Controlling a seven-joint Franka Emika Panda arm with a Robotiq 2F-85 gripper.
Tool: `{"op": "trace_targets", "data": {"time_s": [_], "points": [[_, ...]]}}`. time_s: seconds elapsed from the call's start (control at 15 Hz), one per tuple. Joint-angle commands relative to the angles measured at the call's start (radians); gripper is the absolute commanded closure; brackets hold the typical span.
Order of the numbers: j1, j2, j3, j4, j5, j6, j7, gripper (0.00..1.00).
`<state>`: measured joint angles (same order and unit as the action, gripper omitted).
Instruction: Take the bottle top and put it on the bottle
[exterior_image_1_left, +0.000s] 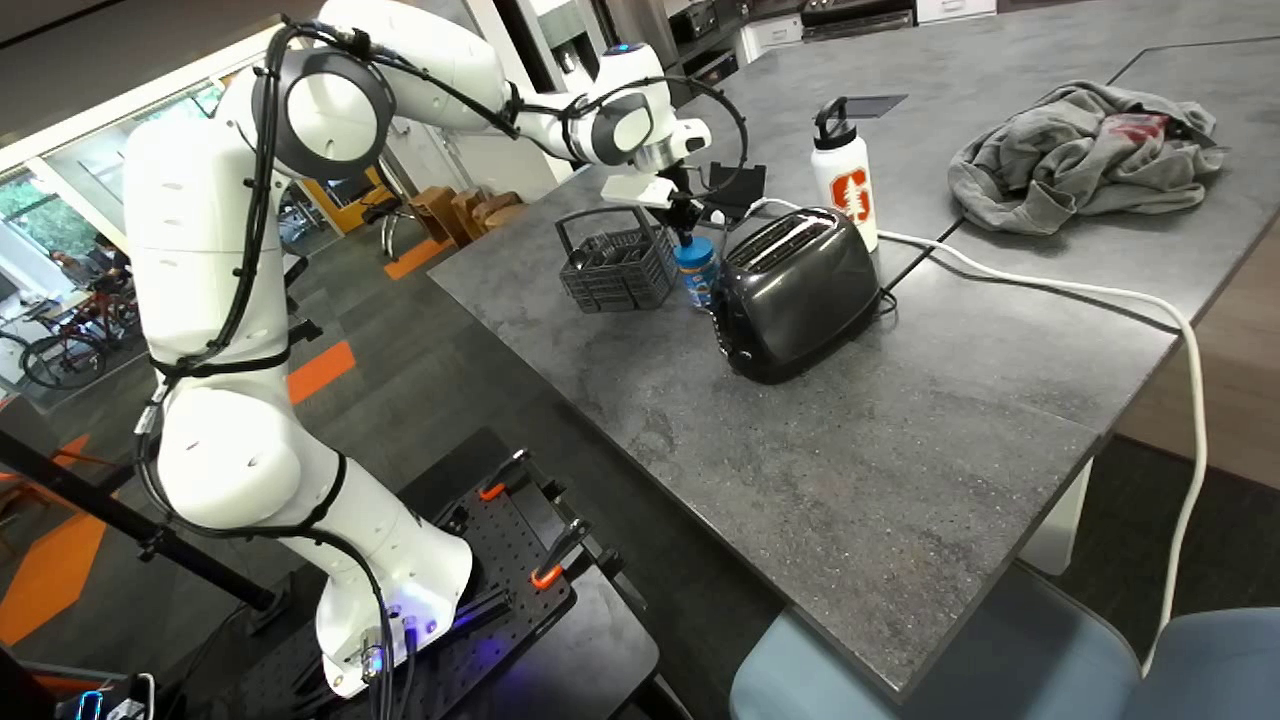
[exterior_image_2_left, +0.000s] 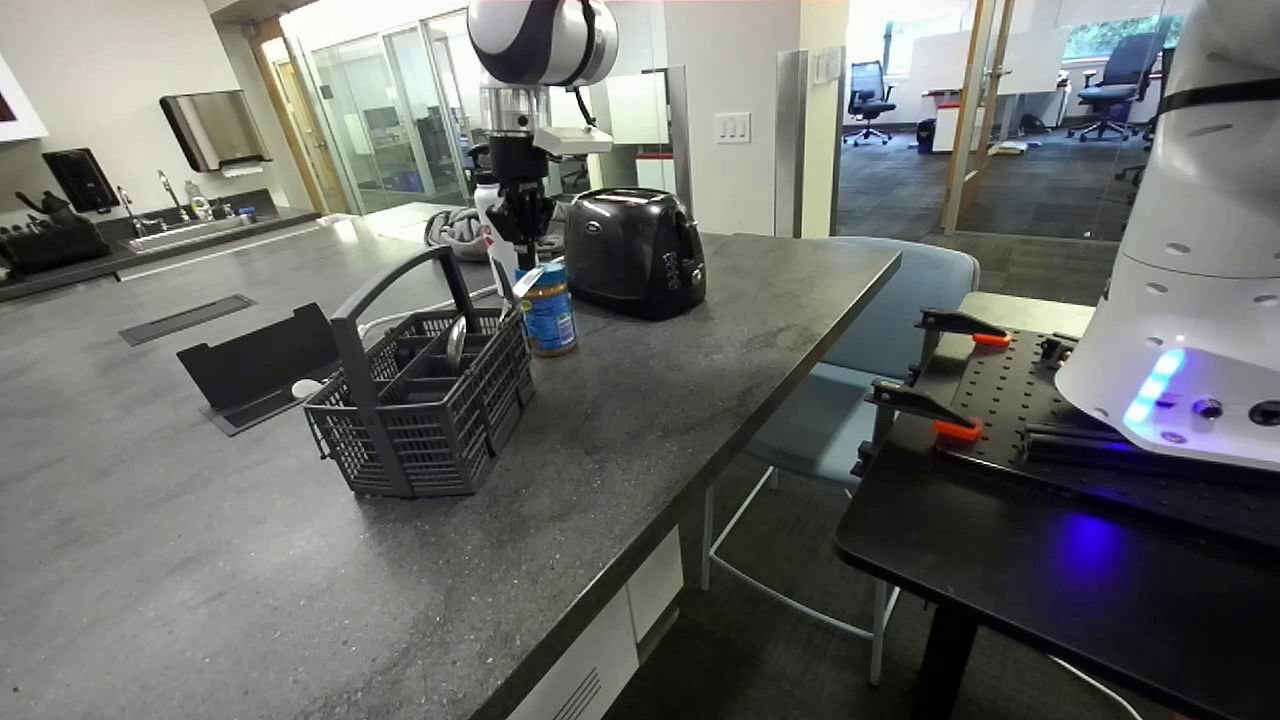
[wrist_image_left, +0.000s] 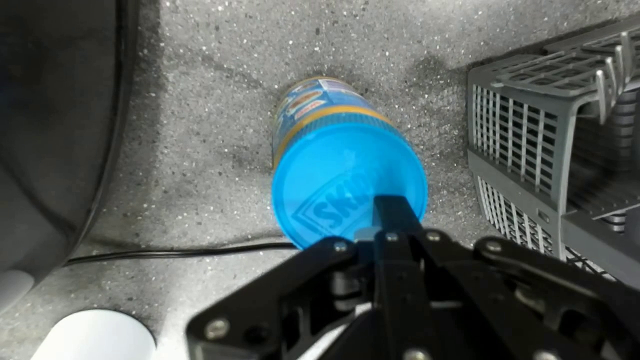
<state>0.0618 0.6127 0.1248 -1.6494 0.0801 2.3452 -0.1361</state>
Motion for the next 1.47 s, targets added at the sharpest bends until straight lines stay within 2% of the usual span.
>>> {"op": "trace_targets", "data": {"time_s": [0.0, 0.73, 1.07, 1.4], "points": [[-0.010, 0.020, 0.010, 0.029, 0.014, -0.036, -0.016, 1.00], [0.005, -0.008, 0.016, 0.026, 0.008, -0.048, 0.012, 1.00], [0.032, -0.156, 0.007, -0.092, -0.018, -0.030, 0.047, 1.00], [0.070, -0.338, -0.015, -0.223, -0.087, -0.082, 0.132, 1.00]]}}
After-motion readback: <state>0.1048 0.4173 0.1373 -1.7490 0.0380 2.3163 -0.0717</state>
